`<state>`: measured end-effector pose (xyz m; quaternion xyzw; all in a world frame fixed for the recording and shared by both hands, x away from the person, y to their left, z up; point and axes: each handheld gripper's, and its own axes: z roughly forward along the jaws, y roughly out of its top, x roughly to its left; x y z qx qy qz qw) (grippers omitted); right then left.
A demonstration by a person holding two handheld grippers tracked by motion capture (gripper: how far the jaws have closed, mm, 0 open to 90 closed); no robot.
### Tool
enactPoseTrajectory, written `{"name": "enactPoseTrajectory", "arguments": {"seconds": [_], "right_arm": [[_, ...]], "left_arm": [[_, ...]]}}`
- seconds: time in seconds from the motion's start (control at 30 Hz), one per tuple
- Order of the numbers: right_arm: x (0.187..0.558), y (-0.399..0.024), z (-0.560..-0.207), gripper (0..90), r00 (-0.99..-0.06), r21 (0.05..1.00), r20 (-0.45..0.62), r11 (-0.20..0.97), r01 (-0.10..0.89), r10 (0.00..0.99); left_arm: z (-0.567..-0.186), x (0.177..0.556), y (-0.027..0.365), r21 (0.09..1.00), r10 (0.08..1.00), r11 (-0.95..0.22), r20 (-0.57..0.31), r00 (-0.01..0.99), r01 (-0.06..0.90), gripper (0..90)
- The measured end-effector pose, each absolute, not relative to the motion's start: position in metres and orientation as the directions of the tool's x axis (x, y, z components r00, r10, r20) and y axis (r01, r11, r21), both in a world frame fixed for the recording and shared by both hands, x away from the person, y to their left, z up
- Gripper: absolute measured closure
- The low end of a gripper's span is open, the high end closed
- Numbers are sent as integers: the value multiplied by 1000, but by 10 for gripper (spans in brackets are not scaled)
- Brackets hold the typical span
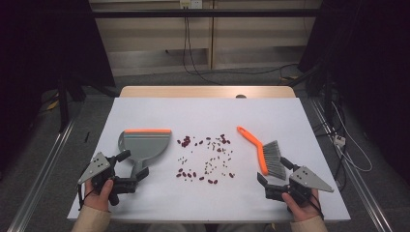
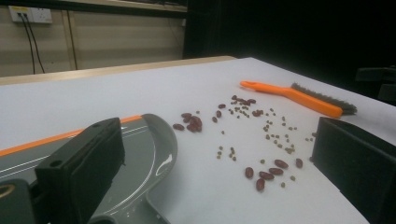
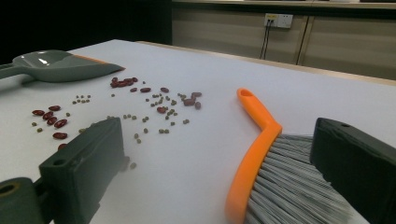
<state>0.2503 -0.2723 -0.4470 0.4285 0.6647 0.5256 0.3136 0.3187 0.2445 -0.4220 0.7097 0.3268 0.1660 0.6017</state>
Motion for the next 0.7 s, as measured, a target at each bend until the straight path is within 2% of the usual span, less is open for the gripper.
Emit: {"name": "enactPoseTrajectory", "arguments": {"seconds": [0.7], "right_arm": [[261, -268, -440, 24, -440, 961, 26, 99, 260, 898]], "left_arm": [[-422, 319, 248, 964, 665, -73, -146, 733, 257, 22]]}}
